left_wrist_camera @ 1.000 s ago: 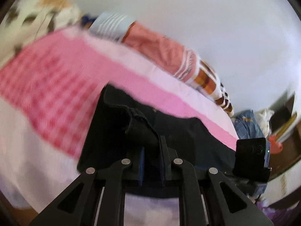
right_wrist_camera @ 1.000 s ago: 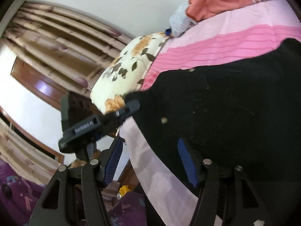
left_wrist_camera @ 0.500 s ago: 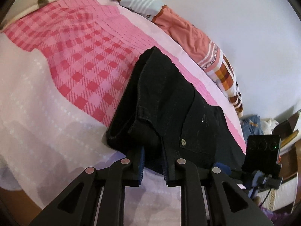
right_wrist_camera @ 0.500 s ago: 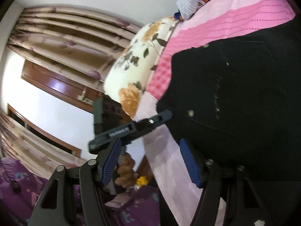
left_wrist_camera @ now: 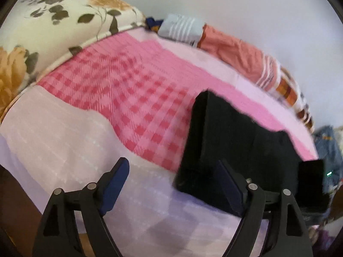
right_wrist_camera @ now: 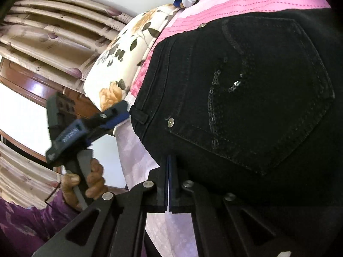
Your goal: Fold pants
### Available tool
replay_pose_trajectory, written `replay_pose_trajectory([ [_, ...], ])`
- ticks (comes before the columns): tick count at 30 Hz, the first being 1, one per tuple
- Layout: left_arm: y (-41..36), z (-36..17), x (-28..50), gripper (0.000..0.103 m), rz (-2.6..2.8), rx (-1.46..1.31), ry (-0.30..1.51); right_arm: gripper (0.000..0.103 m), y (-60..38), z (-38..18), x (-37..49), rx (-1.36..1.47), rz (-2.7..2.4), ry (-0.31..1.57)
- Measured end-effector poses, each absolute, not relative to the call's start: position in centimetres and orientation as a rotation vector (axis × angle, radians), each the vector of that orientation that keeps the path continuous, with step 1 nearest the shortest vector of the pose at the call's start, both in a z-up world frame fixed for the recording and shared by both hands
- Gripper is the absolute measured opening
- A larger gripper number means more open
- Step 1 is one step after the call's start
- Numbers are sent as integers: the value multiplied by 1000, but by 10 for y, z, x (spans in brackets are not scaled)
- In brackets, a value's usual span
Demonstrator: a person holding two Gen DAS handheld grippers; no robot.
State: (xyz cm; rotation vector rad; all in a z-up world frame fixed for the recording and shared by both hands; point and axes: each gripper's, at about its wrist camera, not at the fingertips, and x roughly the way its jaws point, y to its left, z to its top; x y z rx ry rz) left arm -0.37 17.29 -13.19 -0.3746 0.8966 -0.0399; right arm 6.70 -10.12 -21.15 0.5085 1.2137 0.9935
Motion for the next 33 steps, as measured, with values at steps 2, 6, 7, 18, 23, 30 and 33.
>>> replay_pose_trajectory([
  [2,168,-121,-13,83,-67,-389,836,0,-104,-213,67,526,996,1212],
  [6,124,-122,-9,83,-198,-290,840,11,-129,-202,69,678,1000,1139],
  [7,117,-126,-6,83,-214,-261,848,11,-143,-193,68,724,1004,1100],
  [18,121,-152,18,83,-134,-215,950,27,-406,-194,7,811,483,1020],
  [23,109,-110,-3,83,-18,-141,831,36,-484,-162,-51,897,407,820],
  [30,22,-84,-5,83,-197,4,792,37,-577,-150,-124,926,72,732],
  [33,-22,-96,0,83,-277,86,815,41,-626,-159,-163,1038,-50,669],
])
